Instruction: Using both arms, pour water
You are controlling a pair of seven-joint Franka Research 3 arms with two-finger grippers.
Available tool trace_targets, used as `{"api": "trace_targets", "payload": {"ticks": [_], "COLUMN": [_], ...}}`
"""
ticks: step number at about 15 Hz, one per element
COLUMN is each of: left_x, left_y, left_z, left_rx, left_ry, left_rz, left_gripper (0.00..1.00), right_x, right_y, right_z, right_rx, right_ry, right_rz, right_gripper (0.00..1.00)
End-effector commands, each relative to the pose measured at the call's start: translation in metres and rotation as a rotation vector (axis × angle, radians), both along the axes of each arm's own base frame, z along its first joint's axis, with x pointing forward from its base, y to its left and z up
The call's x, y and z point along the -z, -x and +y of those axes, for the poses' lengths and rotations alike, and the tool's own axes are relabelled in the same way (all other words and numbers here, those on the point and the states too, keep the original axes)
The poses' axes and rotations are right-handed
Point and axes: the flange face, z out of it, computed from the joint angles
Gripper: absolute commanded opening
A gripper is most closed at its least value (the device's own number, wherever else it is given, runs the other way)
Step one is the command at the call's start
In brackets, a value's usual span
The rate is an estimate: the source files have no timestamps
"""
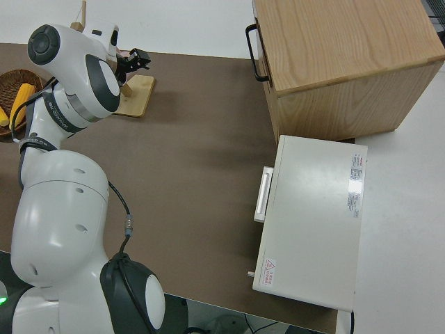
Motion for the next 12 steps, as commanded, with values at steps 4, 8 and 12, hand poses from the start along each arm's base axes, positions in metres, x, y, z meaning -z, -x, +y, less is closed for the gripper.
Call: {"api": "trace_targets", "payload": {"ticks": [4, 8, 12], "left_x": [0.021, 0.025, 0.036], "left_y": [0.0, -0.004, -0.016], "left_z": [0.072, 0.096, 0.101], "left_rx": [0.003, -0.02, -0.05], "left_ry": [0.074, 0.073, 0.062], "left_rz": [-0.156, -0.289, -0.389], "left_gripper": [0.99, 0.99, 0.99], "right_x": [-0.006, 0.006, 0.011], "right_y": [-0.019, -0.036, -0.049], "right_z": [0.021, 0.03, 0.038], "right_rx": [-0.136, -0.158, -0.175], "right_ry": [0.064, 0.049, 0.066], "right_rz": [-0.058, -0.071, -0.096], "right_gripper": [0.985, 0.985, 0.983]}}
